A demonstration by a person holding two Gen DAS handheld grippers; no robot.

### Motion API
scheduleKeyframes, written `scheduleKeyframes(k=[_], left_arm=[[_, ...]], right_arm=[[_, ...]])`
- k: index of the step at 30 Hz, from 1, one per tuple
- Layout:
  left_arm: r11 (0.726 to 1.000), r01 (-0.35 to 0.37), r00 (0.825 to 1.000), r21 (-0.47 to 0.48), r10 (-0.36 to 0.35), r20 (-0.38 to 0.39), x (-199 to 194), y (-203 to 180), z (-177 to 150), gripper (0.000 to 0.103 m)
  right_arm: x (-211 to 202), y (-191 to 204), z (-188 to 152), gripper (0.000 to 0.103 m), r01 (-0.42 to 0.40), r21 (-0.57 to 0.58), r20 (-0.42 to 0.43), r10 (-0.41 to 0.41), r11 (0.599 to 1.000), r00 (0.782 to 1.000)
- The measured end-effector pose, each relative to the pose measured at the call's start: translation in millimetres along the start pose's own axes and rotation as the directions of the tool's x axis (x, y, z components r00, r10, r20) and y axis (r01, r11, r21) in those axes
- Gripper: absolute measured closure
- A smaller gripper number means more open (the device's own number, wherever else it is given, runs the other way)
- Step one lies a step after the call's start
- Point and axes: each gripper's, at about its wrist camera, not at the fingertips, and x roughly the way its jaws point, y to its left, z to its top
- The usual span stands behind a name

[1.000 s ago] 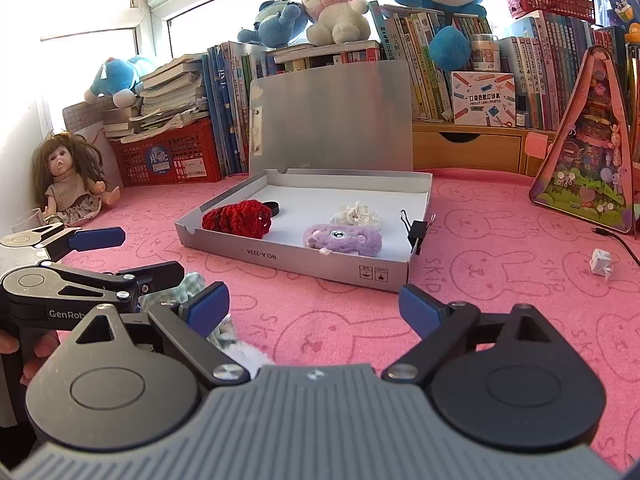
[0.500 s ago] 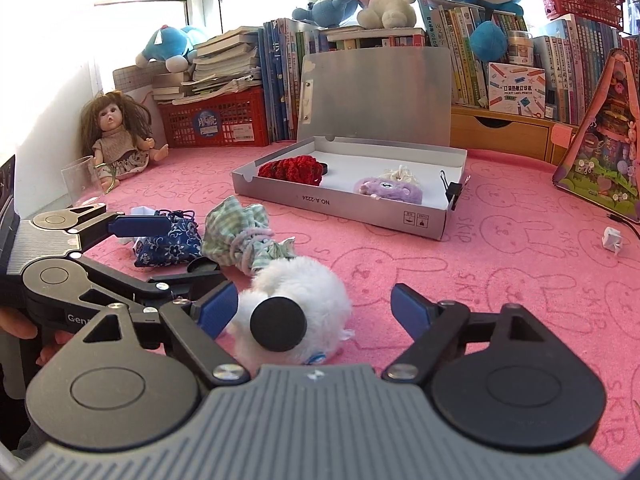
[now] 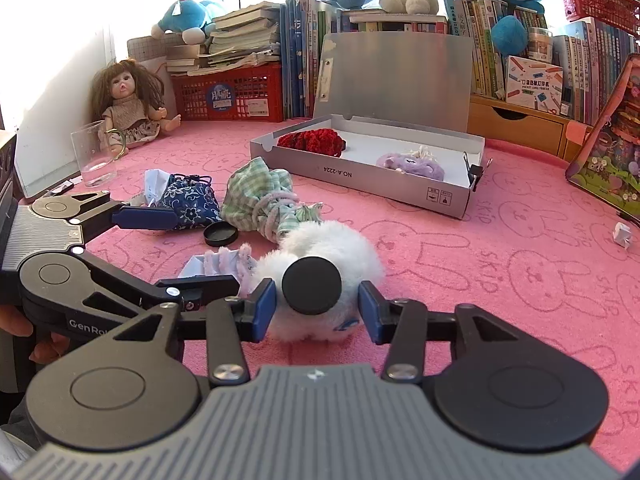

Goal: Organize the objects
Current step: 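Grasp a black lid with the right tool while the left grasps the paper bundle, then carry the black lid and paper bundle with both tools over the box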

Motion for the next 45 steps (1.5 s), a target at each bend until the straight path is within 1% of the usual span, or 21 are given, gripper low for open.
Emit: scheduleKeyframes(k=[2, 6, 10, 12, 16, 18, 19, 22, 24, 29, 35, 45], left_arm=[[1.000, 0.008, 1.000, -0.008, -0.008, -0.002, -1, -2, -3, 0.003], [1.000, 0.016, 1.000, -0.014, -0.016, 0.000, -1, -8, -6, 0.004], [1.000, 0.020, 1.000, -0.012, -0.020, 0.007, 0, -13, -7, 0.006], [0.999, 0.034, 0.999, -0.021, -0.034, 0.006, 0, -14, -7, 0.015], [0.998, 0.046, 0.999, -0.035, -0.046, -0.009, 1, -13, -8, 0.029], [0.998, 0.053, 0.998, -0.041, -0.054, -0.025, 4, -12, -9, 0.040], [0.997, 0.057, 0.998, -0.044, -0.058, -0.034, 5, -12, -9, 0.041], [0.998, 0.056, 0.998, -0.026, -0.056, -0.024, 5, -14, -11, 0.046], [0.998, 0.060, 0.998, -0.034, -0.061, -0.023, 5, -14, -10, 0.055], [0.996, 0.065, 0.997, -0.054, -0.066, -0.029, 4, -12, -8, 0.060], [0.995, 0.069, 0.997, -0.066, -0.070, -0.014, 0, -11, -3, 0.060], [0.994, 0.056, 0.998, -0.098, -0.053, 0.028, -7, -3, 15, 0.060]], right_arm=[[-1, -1, 0, 0.056, -0.002, 0.013, 0.005, 0.002, 1.000, 1.000], [-5, -5, 0, 0.064, 0.004, 0.039, 0.026, -0.005, 0.999, 1.000], [-8, -5, 1, 0.066, 0.014, 0.039, 0.038, -0.015, 0.999, 0.999], [-8, -4, 1, 0.066, 0.014, 0.039, 0.039, -0.015, 0.999, 0.999], [-8, -5, 0, 0.067, 0.014, 0.042, 0.042, -0.016, 0.999, 0.999], [-8, -5, 0, 0.067, 0.016, 0.046, 0.046, -0.018, 0.999, 0.999], [-8, -5, 1, 0.067, 0.017, 0.047, 0.048, -0.019, 0.999, 0.999], [-9, -6, 1, 0.067, 0.022, 0.051, 0.053, -0.024, 0.998, 0.998], [-9, -6, 1, 0.067, 0.025, 0.052, 0.055, -0.028, 0.998, 0.998], [-11, -6, 1, 0.067, 0.036, 0.052, 0.064, -0.039, 0.998, 0.997], [-14, -8, 5, 0.067, 0.049, 0.059, 0.080, -0.054, 0.997, 0.995], [-18, -13, 13, 0.067, 0.084, 0.075, 0.111, -0.092, 0.994, 0.990]])
